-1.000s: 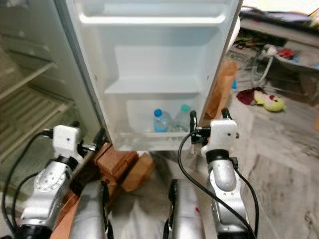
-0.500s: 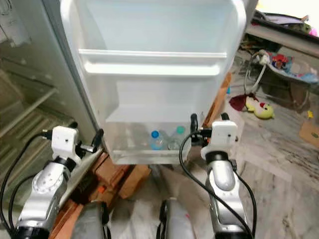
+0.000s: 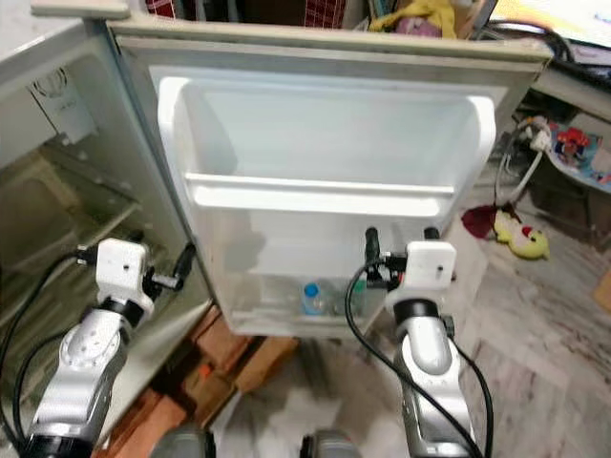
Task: Restocking fridge
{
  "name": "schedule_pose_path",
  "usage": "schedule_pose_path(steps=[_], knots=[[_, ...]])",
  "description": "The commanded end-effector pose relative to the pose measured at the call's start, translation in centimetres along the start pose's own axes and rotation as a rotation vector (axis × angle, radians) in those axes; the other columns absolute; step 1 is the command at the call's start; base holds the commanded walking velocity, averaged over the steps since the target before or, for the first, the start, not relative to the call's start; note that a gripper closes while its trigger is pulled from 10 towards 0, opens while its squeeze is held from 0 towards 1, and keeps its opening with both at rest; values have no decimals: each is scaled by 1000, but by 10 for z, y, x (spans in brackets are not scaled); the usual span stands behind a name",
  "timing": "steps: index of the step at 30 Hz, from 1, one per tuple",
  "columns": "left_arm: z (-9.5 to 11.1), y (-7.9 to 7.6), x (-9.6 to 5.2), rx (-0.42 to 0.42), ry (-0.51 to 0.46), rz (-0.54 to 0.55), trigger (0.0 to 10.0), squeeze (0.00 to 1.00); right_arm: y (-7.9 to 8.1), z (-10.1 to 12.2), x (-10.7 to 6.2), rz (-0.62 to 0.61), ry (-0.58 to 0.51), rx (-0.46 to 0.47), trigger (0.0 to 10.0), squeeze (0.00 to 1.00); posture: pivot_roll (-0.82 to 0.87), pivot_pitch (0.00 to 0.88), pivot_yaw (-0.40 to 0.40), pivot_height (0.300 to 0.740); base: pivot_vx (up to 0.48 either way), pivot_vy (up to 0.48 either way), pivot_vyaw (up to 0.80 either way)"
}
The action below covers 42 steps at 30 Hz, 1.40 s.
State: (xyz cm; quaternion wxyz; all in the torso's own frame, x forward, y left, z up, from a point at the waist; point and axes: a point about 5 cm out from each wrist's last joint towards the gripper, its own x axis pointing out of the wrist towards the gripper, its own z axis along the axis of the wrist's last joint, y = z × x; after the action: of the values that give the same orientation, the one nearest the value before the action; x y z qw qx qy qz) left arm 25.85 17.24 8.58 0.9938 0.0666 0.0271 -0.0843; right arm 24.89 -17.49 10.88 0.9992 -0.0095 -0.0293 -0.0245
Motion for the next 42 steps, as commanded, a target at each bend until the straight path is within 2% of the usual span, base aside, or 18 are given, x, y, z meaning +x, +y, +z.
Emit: schedule_pose_path(steps=[1, 3, 6, 7, 10, 18, 21, 26, 32, 37, 42], knots=[[-1, -2, -2, 8, 9, -8, 10000, 0, -2, 5, 1, 3, -12, 9, 10000, 0, 6, 94, -81, 740, 0, 0, 0], [-2, -1, -2, 12, 14, -1, 10000, 0, -1, 5, 0, 17, -20, 20, 10000, 0, 5, 98, -83, 740, 0, 0, 0], [-2, -1, -2, 10, 18, 8, 10000, 0, 3, -3, -4, 52, 50, 33, 10000, 0, 3, 98, -85, 740, 0, 0, 0], [-2, -1, -2, 10, 19, 9, 10000, 0, 5, -6, -7, 55, 75, 70, 10000, 0, 3, 98, -85, 740, 0, 0, 0], [-2, -1, -1, 13, 19, 9, 10000, 0, 6, -12, -11, 58, 124, 74, 10000, 0, 2, 95, -85, 740, 0, 0, 0], [-2, 1, 1, 19, 16, 10, 10000, 0, 1, -12, -17, 46, 106, 51, 10000, 0, 3, 86, -84, 740, 0, 0, 0], [-3, 2, 2, 22, 19, 16, 10000, 0, -2, -16, -15, 19, 121, 38, 10000, 0, 22, 64, -78, 740, 0, 0, 0], [2, 16, 11, 68, 16, 37, 10000, 0, 3, -22, 6, -17, 114, 41, 10000, 0, 86, 22, -45, 740, 0, 0, 0], [7, 27, 14, 112, 25, 26, 10000, 0, 2, -20, 15, -33, 84, 43, 10000, 0, 90, 6, -20, 740, 0, 0, 0], [5, 33, 13, 110, 35, 30, 10000, 0, -3, -25, 12, -75, 98, -1, 10000, 0, 50, 4, 29, 740, 0, 0, 0], [-5, 28, 5, 103, 65, 28, 10000, 0, -7, -27, 3, -99, 100, -3, 10000, 0, 25, 8, 45, 740, 0, 0, 0]])
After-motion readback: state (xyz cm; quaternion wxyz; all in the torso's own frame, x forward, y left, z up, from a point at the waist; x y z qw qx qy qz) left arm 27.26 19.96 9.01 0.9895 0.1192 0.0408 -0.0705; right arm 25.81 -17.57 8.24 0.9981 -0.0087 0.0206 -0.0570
